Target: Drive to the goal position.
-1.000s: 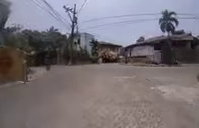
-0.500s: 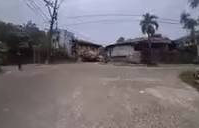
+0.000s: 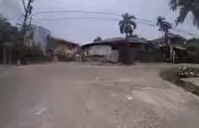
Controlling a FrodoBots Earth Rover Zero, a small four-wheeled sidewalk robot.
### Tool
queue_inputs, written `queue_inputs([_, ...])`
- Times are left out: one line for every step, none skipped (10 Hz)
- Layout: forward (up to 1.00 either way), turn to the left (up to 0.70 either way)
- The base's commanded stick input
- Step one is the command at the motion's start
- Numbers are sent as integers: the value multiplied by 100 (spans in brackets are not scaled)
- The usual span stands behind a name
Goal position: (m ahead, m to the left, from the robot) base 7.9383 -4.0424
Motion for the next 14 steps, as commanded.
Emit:
queue_inputs([100, -36])
queue_inputs([100, -2])
queue_inputs([100, 0])
queue_inputs([100, 0])
queue_inputs([100, 0])
queue_inputs([100, 0])
queue_inputs([100, -30])
queue_inputs([100, -38])
queue_inputs([100, -40])
queue_inputs([100, -40])
queue_inputs([100, -40])
queue_inputs([100, -40])
queue_inputs([100, -40])
queue_inputs([100, -40])
